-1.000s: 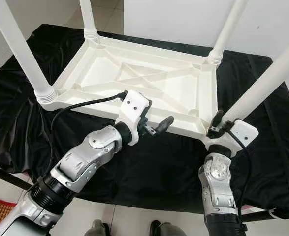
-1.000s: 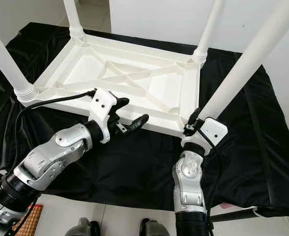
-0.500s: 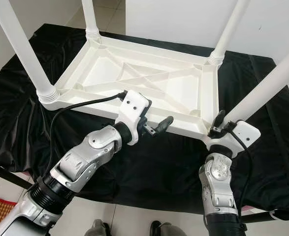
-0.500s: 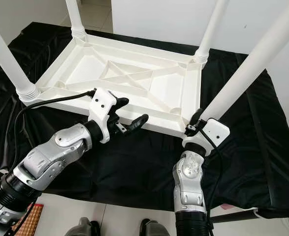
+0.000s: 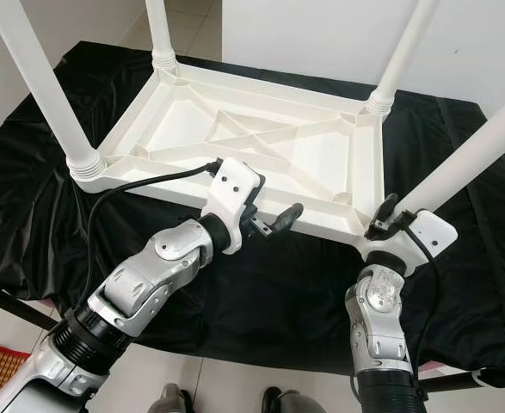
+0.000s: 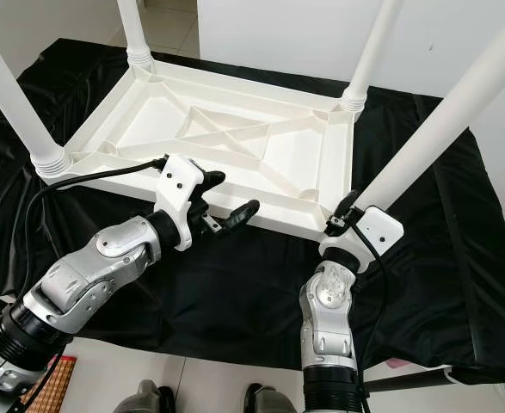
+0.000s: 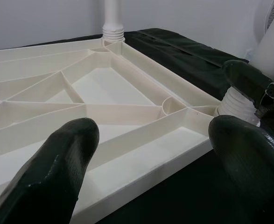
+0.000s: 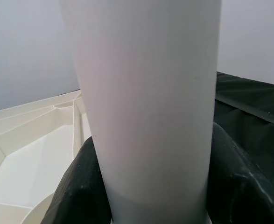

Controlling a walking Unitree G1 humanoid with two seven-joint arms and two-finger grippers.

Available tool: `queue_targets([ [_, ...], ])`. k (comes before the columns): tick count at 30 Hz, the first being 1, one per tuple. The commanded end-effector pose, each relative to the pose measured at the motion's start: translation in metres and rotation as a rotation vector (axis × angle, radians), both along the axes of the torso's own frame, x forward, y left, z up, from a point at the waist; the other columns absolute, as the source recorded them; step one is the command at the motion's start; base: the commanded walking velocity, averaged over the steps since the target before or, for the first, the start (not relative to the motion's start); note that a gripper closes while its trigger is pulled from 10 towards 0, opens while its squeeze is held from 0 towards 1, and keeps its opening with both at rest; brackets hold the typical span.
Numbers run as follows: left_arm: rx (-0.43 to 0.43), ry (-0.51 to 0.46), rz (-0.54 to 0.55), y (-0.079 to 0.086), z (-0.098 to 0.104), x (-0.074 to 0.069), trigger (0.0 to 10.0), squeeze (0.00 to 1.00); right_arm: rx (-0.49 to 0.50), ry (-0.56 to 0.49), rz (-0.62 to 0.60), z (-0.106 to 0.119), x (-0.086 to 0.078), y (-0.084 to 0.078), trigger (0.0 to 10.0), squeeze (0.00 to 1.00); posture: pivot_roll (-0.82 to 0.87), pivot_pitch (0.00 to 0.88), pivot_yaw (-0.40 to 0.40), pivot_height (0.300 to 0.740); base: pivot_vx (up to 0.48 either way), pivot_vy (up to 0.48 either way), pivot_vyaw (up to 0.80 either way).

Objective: Building children table

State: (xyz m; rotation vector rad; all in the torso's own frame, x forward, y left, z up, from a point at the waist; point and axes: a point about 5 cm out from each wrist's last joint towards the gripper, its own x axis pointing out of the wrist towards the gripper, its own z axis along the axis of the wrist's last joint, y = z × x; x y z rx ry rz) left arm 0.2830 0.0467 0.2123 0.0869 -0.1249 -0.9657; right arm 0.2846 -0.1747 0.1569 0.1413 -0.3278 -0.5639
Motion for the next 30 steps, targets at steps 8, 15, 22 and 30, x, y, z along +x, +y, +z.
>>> queue_targets([
  [8,0.046,-0.004,-0.265,-0.010,-0.002,-0.014,10.0,0.00,0.030,0.125,-0.039,-0.025,-0.006,-0.008,10.0,0.00,0.07,0.160,-0.023,0.740,0.000,0.000,0.00],
  [15,0.045,-0.002,-0.264,-0.009,-0.002,-0.014,10.0,0.00,0.070,0.127,-0.114,-0.026,-0.010,-0.015,10.0,0.00,0.07,0.165,-0.023,0.740,0.000,0.000,0.00],
  [22,0.045,-0.001,-0.265,-0.008,-0.002,-0.014,10.0,0.00,0.036,0.126,-0.110,-0.026,-0.010,-0.014,10.0,0.00,0.07,0.171,-0.020,0.740,0.000,0.000,0.00],
  [30,0.045,-0.002,-0.263,-0.008,-0.001,-0.014,10.0,0.00,0.038,0.112,-0.080,-0.023,-0.009,-0.012,10.0,0.42,0.07,0.171,-0.020,0.740,0.000,0.000,0.00],
])
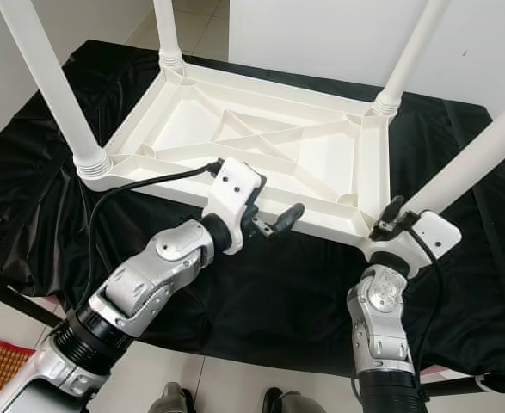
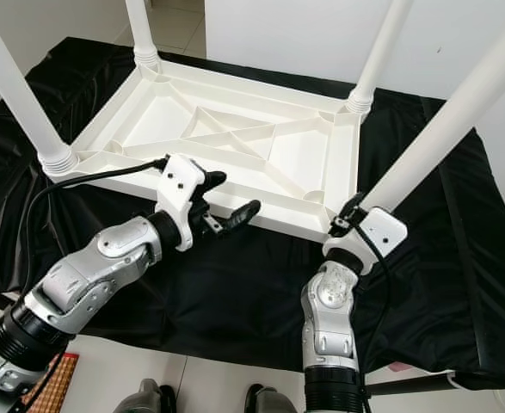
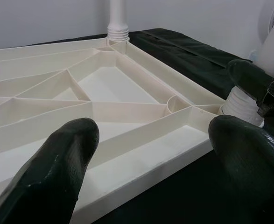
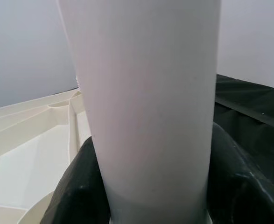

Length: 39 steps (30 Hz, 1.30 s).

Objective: Building children table

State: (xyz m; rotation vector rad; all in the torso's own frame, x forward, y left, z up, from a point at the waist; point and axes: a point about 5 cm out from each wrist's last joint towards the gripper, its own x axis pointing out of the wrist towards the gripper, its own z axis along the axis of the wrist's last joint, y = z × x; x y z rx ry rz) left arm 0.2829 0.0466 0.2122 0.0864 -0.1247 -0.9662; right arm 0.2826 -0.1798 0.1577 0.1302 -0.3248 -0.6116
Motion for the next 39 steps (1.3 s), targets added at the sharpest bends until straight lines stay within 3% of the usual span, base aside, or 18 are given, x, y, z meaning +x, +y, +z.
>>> queue_targets([
  [1,0.045,-0.003,-0.262,-0.008,-0.001,-0.014,10.0,0.00,0.041,0.090,-0.020,-0.022,-0.007,-0.007,10.0,1.00,0.07,0.171,-0.020,0.740,0.000,0.000,0.00],
  [12,0.045,-0.002,-0.265,-0.008,-0.001,-0.013,10.0,0.00,0.022,0.041,0.017,-0.015,-0.005,-0.012,10.0,1.00,0.07,0.171,-0.020,0.740,0.000,0.000,0.00],
  [21,0.042,-0.003,-0.266,-0.009,-0.001,-0.013,10.0,0.00,-0.022,0.021,0.115,-0.007,0.002,-0.017,10.0,1.00,0.06,0.172,-0.019,0.740,0.000,0.000,0.00],
  [23,0.041,-0.002,-0.266,-0.009,-0.001,-0.013,10.0,0.00,-0.026,0.025,0.136,-0.007,0.003,-0.018,10.0,0.02,0.06,0.173,-0.020,0.740,0.000,0.000,0.00],
  [39,0.041,-0.001,-0.264,-0.009,-0.001,-0.013,10.0,0.00,-0.047,0.039,0.331,-0.009,0.007,-0.015,10.0,0.00,0.06,0.177,-0.020,0.740,0.000,0.000,0.00],
])
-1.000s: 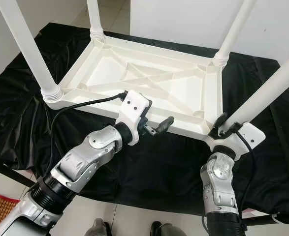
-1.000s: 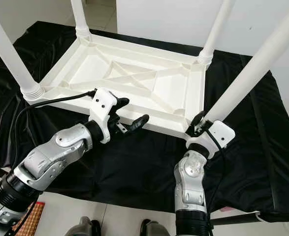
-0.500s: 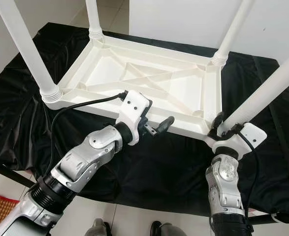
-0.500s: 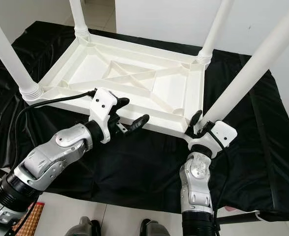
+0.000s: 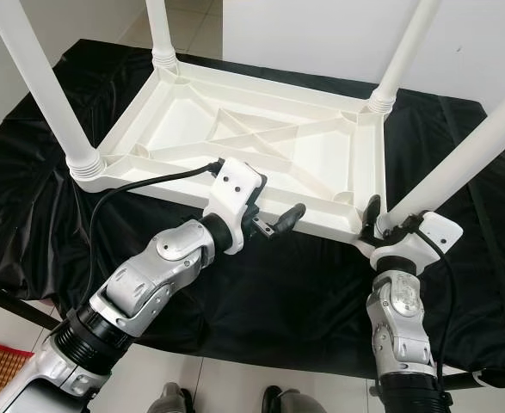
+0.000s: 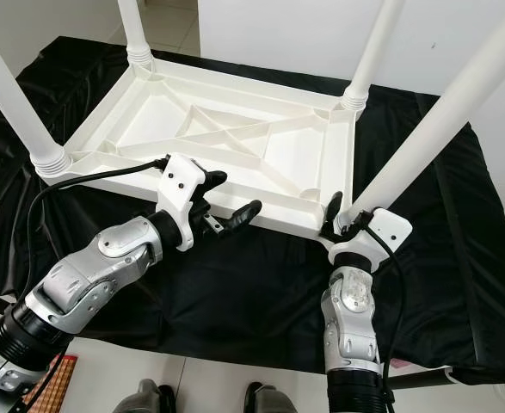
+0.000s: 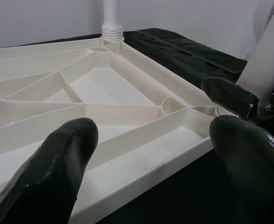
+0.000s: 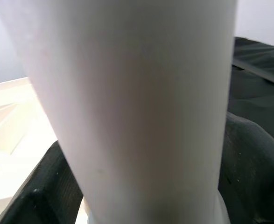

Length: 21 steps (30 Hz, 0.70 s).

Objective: Building children table

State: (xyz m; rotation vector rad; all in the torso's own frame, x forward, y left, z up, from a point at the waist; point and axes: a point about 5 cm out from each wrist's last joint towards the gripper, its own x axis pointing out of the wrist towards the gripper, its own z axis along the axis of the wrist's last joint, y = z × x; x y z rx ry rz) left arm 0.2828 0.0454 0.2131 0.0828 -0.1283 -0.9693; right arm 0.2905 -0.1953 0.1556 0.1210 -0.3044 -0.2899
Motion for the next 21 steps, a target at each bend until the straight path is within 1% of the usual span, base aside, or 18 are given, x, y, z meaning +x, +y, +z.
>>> queue_targets([
  [1,0.047,-0.001,-0.262,-0.007,-0.002,-0.013,10.0,0.00,-0.009,0.021,0.029,-0.005,-0.001,-0.001,10.0,0.00,0.06,0.177,-0.020,0.740,0.000,0.000,0.00],
  [6,0.050,0.002,-0.268,-0.008,-0.002,-0.013,10.0,0.00,-0.022,0.017,0.040,-0.004,-0.001,-0.002,10.0,0.00,0.06,0.177,-0.020,0.740,0.000,0.000,0.00],
  [7,0.058,0.008,-0.294,-0.009,-0.005,-0.017,10.0,0.00,-0.038,0.011,0.082,-0.001,-0.002,-0.004,10.0,0.00,0.06,0.177,-0.021,0.740,0.000,0.000,0.00],
  [12,0.060,0.013,-0.308,-0.010,-0.006,-0.019,10.0,0.00,-0.051,0.004,0.111,0.002,-0.002,-0.004,10.0,0.00,0.06,0.177,-0.021,0.740,0.000,0.000,0.00],
  [17,0.081,0.023,-0.351,-0.013,-0.011,-0.027,10.0,0.00,-0.084,-0.005,0.170,0.009,-0.004,-0.012,10.0,0.00,0.05,0.178,-0.019,0.740,0.000,0.000,0.00],
  [19,0.081,0.023,-0.351,-0.013,-0.011,-0.027,10.0,0.00,-0.084,-0.005,0.170,0.009,-0.004,-0.012,10.0,0.00,0.05,0.178,-0.019,0.740,0.000,0.000,0.00],
  [21,0.085,0.025,-0.357,-0.013,-0.012,-0.028,10.0,0.00,-0.102,-0.009,0.197,0.011,-0.004,-0.014,10.0,0.00,0.05,0.178,-0.019,0.740,0.000,0.000,0.00],
])
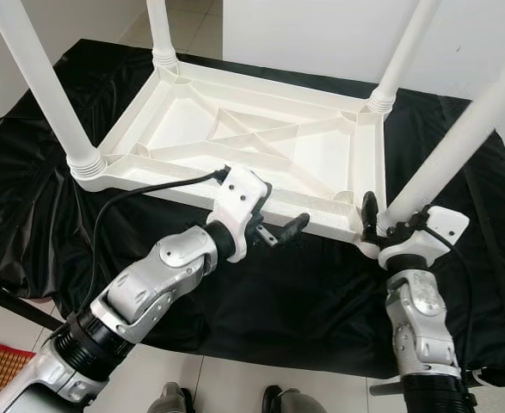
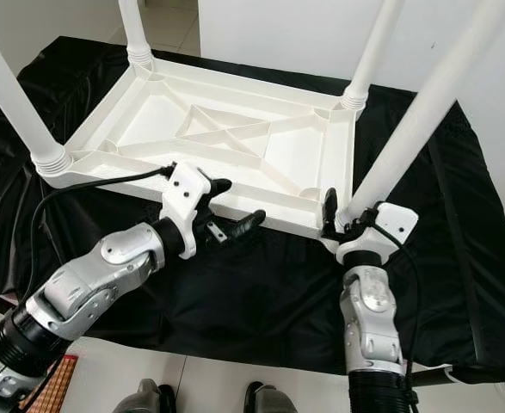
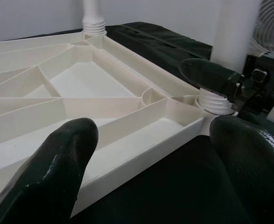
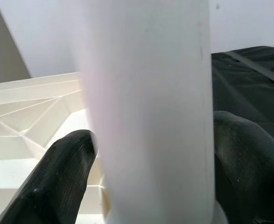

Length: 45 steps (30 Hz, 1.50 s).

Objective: Building children table

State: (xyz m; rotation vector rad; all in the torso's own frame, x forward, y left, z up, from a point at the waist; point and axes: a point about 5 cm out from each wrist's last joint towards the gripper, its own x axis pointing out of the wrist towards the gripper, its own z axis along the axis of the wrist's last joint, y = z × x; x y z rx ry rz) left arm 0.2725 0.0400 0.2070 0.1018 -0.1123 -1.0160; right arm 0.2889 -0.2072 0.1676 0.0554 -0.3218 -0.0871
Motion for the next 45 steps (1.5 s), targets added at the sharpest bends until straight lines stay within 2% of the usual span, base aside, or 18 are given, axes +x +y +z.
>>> queue_targets([
  [1,0.060,0.022,-0.316,-0.008,-0.005,-0.018,10.0,0.00,-0.008,0.010,0.019,-0.001,-0.003,-0.003,10.0,0.00,0.05,0.180,-0.013,0.740,0.000,0.000,0.00],
  [5,0.062,0.020,-0.317,-0.008,-0.005,-0.018,10.0,0.00,-0.012,0.008,0.056,0.001,-0.003,-0.002,10.0,0.00,0.05,0.180,-0.013,0.740,0.000,0.000,0.00],
  [6,0.059,0.018,-0.313,-0.008,-0.004,-0.017,10.0,0.00,-0.022,0.013,0.085,0.000,-0.003,0.000,7.0,0.00,0.05,0.179,-0.012,0.740,0.000,0.000,0.00],
  [8,0.057,0.016,-0.311,-0.008,-0.003,-0.016,10.0,0.00,-0.030,0.018,0.104,0.000,-0.003,0.001,7.0,0.00,0.05,0.179,-0.012,0.740,0.000,0.000,0.00],
  [9,0.053,0.014,-0.306,-0.008,-0.002,-0.016,10.0,0.00,-0.016,0.024,0.123,-0.001,-0.002,0.001,0.0,0.00,0.05,0.179,-0.012,0.740,0.000,0.000,0.00],
  [12,0.048,0.009,-0.297,-0.007,-0.001,-0.014,10.0,0.00,0.065,0.067,0.126,-0.006,0.002,-0.003,0.0,0.00,0.05,0.177,-0.013,0.740,0.000,0.000,0.00],
  [29,0.043,0.004,-0.280,-0.006,0.000,-0.011,10.0,0.00,0.075,0.083,0.154,-0.006,0.004,-0.005,0.0,0.00,0.05,0.162,-0.020,0.740,0.000,0.000,0.00],
  [30,0.043,0.003,-0.280,-0.006,0.001,-0.011,10.0,0.00,0.072,0.087,0.152,-0.006,0.004,-0.005,2.4,0.00,0.05,0.162,-0.020,0.740,0.000,0.000,0.00],
  [31,0.043,0.002,-0.281,-0.006,0.001,-0.010,10.0,0.00,0.071,0.089,0.148,-0.006,0.005,-0.005,10.0,0.00,0.05,0.158,-0.018,0.740,0.000,0.000,0.00],
  [32,0.043,0.002,-0.281,-0.007,0.001,-0.010,10.0,0.00,0.073,0.091,0.147,-0.006,0.005,-0.006,10.0,0.06,0.05,0.158,-0.018,0.740,0.000,0.000,0.00],
  [34,0.043,0.002,-0.282,-0.007,0.001,-0.009,10.0,0.00,0.073,0.091,0.148,-0.006,0.006,-0.006,10.0,0.06,0.05,0.158,-0.018,0.740,0.000,0.000,0.00],
  [35,0.043,0.002,-0.283,-0.007,0.001,-0.009,10.0,0.00,0.074,0.087,0.151,-0.005,0.006,-0.006,10.0,1.00,0.04,0.154,-0.014,0.740,0.000,0.000,0.00],
  [45,0.036,-0.006,-0.297,-0.011,0.004,-0.006,10.0,0.00,0.089,0.086,0.165,0.004,0.011,-0.003,10.0,1.00,0.04,0.156,0.001,0.740,0.000,0.000,0.00],
])
